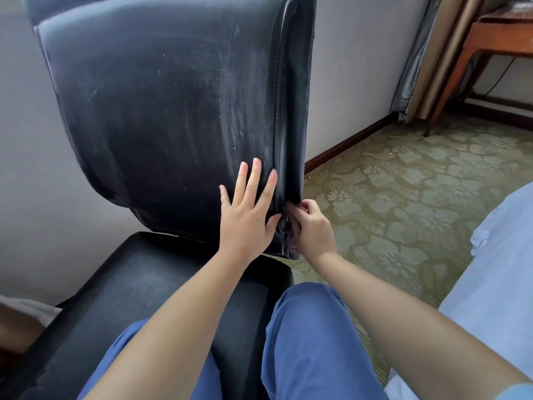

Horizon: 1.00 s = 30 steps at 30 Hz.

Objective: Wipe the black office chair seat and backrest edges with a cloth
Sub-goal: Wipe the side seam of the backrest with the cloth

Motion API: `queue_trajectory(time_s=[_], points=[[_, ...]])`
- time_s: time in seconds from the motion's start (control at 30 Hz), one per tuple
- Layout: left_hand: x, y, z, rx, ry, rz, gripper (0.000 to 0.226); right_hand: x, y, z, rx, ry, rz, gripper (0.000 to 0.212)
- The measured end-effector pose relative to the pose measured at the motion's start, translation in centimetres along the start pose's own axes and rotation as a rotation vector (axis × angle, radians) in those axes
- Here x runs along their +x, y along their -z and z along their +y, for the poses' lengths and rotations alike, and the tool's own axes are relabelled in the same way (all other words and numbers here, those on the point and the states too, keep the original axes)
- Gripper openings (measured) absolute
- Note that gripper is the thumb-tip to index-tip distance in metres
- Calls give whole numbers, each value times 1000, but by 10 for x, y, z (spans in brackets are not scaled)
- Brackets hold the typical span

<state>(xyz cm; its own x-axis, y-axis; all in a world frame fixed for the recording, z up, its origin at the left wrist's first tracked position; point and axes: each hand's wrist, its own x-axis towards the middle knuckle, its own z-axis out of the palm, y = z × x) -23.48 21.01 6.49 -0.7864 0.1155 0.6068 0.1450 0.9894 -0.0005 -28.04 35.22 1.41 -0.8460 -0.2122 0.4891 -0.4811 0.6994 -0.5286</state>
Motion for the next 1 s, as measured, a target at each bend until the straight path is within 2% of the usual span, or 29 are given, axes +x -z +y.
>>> queue_trajectory(time_s=[0.13,0.2,0.33,0.4,0.47,0.53,0.6,0.63,0.67,0.73,0.8,0.87,1.0], points=[[1,-2,-1,-16,21,-4,91,-4,-6,3,-132,-41,-198,28],[1,-1,-1,-24,27,-12,92,4,0,-1,-94,-82,-179,24],[1,2,-2,-50,22,-24,95,17,15,-26,161,-36,283,16],[0,3,-1,-59,14,-30,96,22,19,-36,302,-61,356,20],[-1,4,-1,-61,10,-36,97,17,15,-36,324,-57,283,24],[0,5,-2,-44,8,-46,100,4,5,-22,219,-91,82,25],[-1,6,-3,-35,7,-57,103,-8,-1,-8,130,-208,-165,25],[-1,6,-4,-33,4,-59,105,-9,-1,-4,146,-251,-197,25],[-1,6,-5,-29,-2,-58,107,-6,3,-6,189,-275,-145,23],[-2,6,-5,-22,-13,-48,108,6,11,-19,316,-292,69,22],[-3,4,-5,-27,-18,-36,108,13,13,-35,435,-297,164,23],[-3,1,-6,-27,-23,-21,107,7,6,-42,500,-355,126,26],[-2,-4,-11,-8,-35,-1,103,-9,-12,-23,393,-512,-88,27]])
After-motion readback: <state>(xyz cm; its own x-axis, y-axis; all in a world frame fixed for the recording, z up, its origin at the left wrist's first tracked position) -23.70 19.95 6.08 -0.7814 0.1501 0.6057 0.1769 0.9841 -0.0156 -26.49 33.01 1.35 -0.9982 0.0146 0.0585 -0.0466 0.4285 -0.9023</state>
